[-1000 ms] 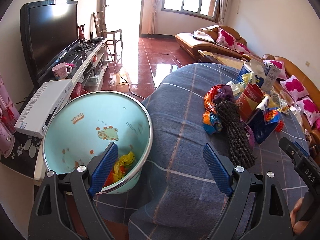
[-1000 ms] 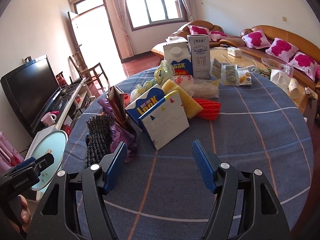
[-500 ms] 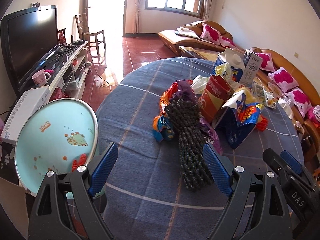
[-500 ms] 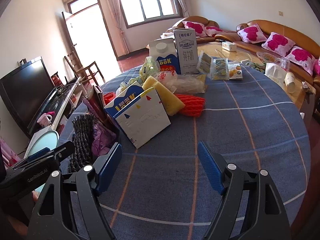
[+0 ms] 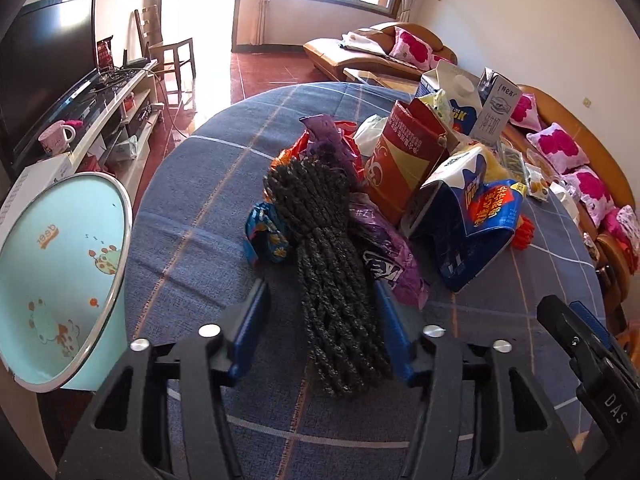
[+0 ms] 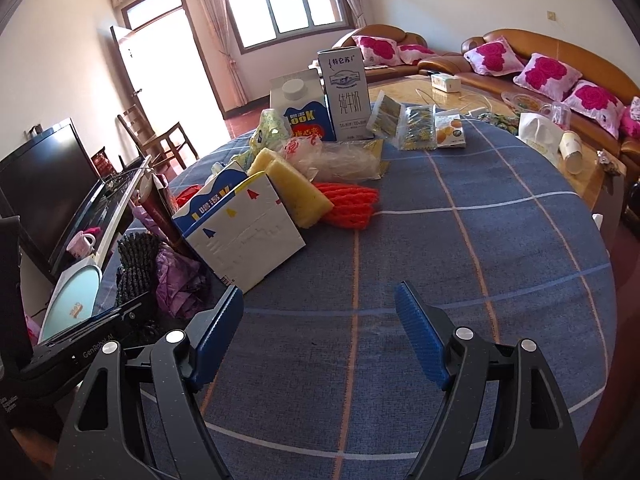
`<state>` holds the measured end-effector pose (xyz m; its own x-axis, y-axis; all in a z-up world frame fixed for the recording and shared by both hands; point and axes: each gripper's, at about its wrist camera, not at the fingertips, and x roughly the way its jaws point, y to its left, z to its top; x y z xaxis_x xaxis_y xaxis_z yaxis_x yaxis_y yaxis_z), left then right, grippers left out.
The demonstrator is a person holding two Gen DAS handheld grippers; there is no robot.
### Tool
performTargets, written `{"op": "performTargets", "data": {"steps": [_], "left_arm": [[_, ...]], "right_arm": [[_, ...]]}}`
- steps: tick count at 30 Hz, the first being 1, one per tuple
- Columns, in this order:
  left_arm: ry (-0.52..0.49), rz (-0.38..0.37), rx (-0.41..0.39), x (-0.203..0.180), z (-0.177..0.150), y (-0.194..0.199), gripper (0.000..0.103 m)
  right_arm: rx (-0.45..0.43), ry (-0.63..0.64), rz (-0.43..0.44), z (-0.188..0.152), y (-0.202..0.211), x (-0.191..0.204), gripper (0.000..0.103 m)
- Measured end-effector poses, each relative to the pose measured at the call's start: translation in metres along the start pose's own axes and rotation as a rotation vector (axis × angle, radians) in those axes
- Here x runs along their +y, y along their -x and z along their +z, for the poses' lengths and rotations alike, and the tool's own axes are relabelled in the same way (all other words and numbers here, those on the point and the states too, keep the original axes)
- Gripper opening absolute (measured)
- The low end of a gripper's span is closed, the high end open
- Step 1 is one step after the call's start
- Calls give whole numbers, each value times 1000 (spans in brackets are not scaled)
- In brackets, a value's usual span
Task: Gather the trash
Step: 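Grasp the black knitted rope bundle with the left tool and lift it, then grasp the blue-white LOOK tissue box with the right tool while the left tool holds the rope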
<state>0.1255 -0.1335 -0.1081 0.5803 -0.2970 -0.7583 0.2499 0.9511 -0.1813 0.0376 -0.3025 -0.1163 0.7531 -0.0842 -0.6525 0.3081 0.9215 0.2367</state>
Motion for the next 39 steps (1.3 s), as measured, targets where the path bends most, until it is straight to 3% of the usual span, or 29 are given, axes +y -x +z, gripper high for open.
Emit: {"op": "performTargets", "data": {"steps": [1, 3, 8, 12, 16, 24, 25, 26, 30, 31, 32, 33, 37, 39], "left_arm": [[-1, -11, 3, 1, -1, 0, 29], [-13, -13, -11, 1, -1, 4, 25], [-58, 11, -90, 1, 5, 32, 25], [-46, 34, -148, 15, 14, 58, 25], [-12, 66, -176, 34, 21, 76, 25], [21, 100, -191, 60, 22, 89, 26], [23, 98, -191, 63, 21, 91, 26], [26, 95, -191, 64, 21, 91, 26], [31, 89, -188, 68, 18, 91, 26], [35, 87, -185, 69, 18, 91, 26], [39, 84, -184, 70, 17, 91, 26], [40, 82, -184, 70, 16, 92, 26], [44, 77, -193, 73, 15, 95, 26], [44, 76, -194, 74, 14, 96, 26]], "right_arm": [[0, 4, 1, 1, -1, 0, 78], [5, 12, 13, 3, -2, 1, 78], [11, 83, 57, 15, -10, 11, 92], [71, 189, 126, 26, -31, 26, 92], [123, 277, 133, 35, -53, 39, 94], [125, 289, 152, 47, -76, 49, 93], [120, 285, 154, 47, -75, 49, 90], [113, 283, 158, 47, -74, 49, 80], [104, 294, 149, 43, -68, 52, 77], [96, 290, 147, 42, -65, 51, 63], [94, 282, 160, 42, -62, 51, 37], [102, 270, 152, 42, -59, 50, 33], [74, 242, 160, 42, -45, 49, 28], [66, 234, 152, 41, -42, 49, 35]]}}
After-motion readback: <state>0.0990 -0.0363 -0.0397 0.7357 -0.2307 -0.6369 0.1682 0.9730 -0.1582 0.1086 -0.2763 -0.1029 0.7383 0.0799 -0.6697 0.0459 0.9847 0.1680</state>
